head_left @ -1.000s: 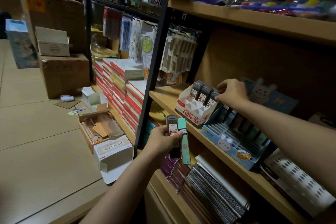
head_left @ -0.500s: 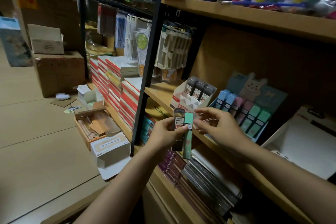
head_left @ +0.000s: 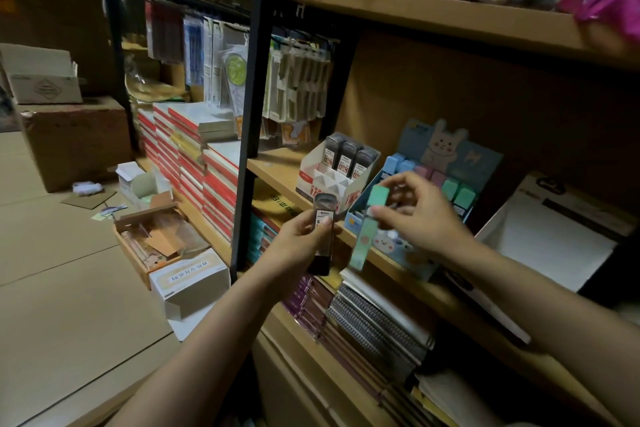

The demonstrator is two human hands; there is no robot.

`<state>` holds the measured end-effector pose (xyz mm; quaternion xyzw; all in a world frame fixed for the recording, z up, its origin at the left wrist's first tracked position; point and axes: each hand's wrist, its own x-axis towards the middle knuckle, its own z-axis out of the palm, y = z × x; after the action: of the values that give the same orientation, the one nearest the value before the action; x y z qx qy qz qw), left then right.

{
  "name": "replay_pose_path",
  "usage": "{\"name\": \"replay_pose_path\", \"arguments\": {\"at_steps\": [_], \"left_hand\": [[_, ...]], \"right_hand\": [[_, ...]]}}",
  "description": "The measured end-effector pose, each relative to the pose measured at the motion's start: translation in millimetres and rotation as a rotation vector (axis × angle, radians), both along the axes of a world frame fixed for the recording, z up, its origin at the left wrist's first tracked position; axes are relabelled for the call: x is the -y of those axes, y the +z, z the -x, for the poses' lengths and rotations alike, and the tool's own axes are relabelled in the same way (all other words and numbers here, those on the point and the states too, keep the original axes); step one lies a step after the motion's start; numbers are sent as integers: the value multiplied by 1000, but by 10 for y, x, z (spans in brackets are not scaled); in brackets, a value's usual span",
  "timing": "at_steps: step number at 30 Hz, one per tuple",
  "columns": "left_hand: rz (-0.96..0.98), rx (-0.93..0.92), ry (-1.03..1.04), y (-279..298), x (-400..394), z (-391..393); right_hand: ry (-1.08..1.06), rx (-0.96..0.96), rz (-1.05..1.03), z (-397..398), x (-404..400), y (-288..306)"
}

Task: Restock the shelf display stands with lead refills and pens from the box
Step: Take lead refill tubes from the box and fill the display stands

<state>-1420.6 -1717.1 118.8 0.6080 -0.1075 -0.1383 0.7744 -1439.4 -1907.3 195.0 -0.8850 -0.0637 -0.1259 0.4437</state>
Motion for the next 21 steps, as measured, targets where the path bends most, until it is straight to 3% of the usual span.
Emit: {"name": "replay_pose_path", "arguments": {"at_steps": [2, 6, 13, 21], "left_hand": [[18, -11, -11, -21, 18, -5], [-47, 57, -49, -73, 158, 17], [-86, 56, -122, -124, 478, 88], [-33, 1, -74, -163, 435, 49]], "right_hand": [[-125, 118, 36, -8, 263, 192], [-353, 320, 348, 2, 741, 439], [-299, 325, 503, -15, 960, 213], [-350, 315, 487, -159, 958, -7]]}}
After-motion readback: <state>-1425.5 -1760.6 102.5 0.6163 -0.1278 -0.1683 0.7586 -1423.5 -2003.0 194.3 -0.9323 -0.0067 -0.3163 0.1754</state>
